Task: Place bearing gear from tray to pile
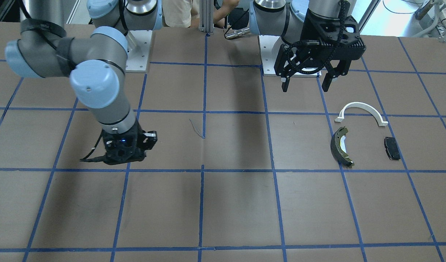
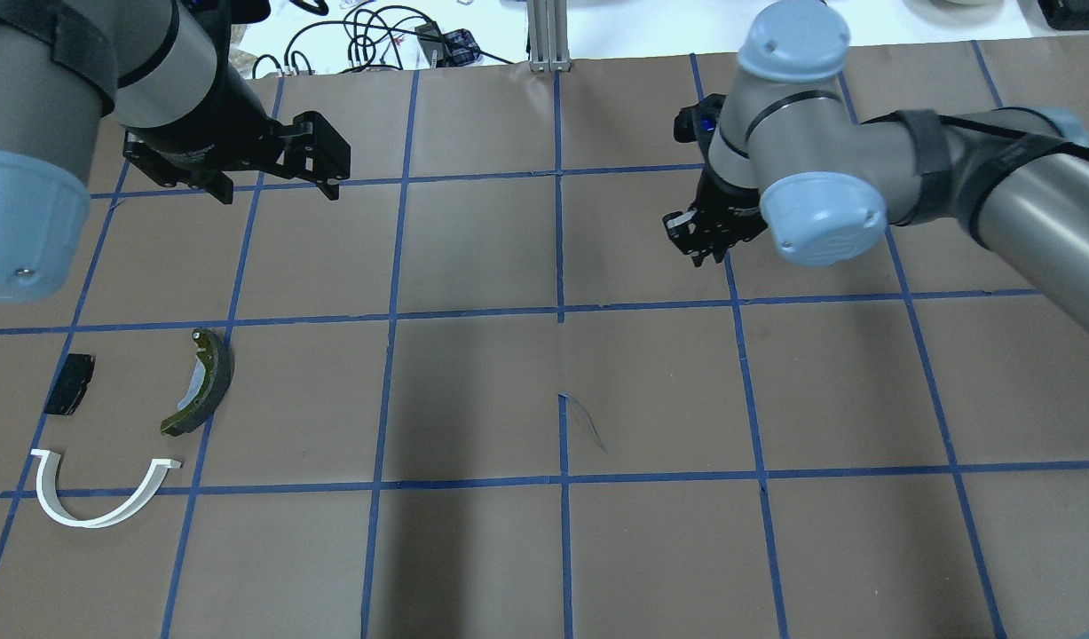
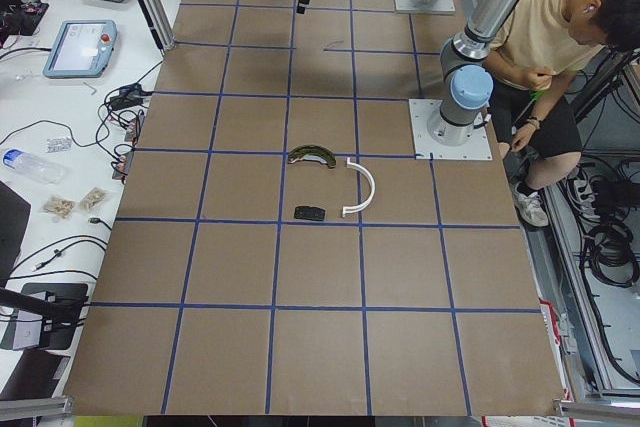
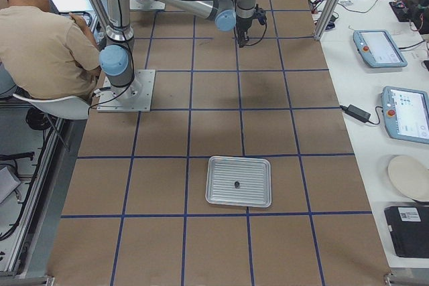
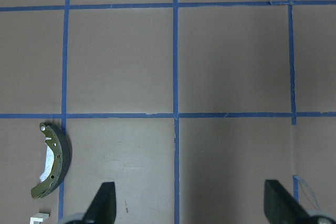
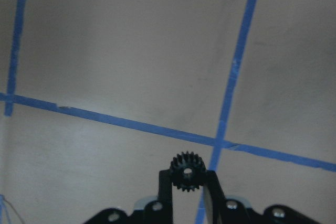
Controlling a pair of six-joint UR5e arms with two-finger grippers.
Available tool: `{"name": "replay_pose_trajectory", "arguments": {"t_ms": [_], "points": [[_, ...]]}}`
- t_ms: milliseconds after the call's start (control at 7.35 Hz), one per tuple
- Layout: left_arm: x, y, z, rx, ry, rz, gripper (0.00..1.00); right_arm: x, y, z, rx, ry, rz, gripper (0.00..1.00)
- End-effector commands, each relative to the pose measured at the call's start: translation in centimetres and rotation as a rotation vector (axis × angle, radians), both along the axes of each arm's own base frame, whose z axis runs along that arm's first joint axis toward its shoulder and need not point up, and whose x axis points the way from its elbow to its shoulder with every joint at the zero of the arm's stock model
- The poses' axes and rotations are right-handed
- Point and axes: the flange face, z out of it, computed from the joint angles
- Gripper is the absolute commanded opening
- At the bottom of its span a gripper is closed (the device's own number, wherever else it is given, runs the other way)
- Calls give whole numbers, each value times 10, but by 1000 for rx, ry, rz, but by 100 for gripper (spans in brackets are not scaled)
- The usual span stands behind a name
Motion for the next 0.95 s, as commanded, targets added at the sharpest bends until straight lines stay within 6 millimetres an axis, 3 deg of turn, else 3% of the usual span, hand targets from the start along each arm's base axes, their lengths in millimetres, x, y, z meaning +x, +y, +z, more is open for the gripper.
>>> {"name": "replay_pose_trajectory", "arguments": {"t_ms": [0, 136, 408, 544, 680, 816], "points": [[0, 0, -1, 1, 0, 0, 100, 114, 27, -39, -34, -38, -98, 0], [0, 0, -1, 1, 0, 0, 100, 150, 43, -52, -12, -85, -135, 0], [0, 0, 0, 0, 0, 0, 100, 177, 59, -67, 13, -118, -202, 10], [0, 0, 0, 0, 0, 0, 100, 178, 60, -78, 33, -110, -211, 36], [0, 0, -1, 1, 0, 0, 100, 178, 58, -81, 28, -109, -199, 80], [0, 0, -1, 1, 0, 0, 100, 177, 54, -72, 4, -105, -189, 100]]}}
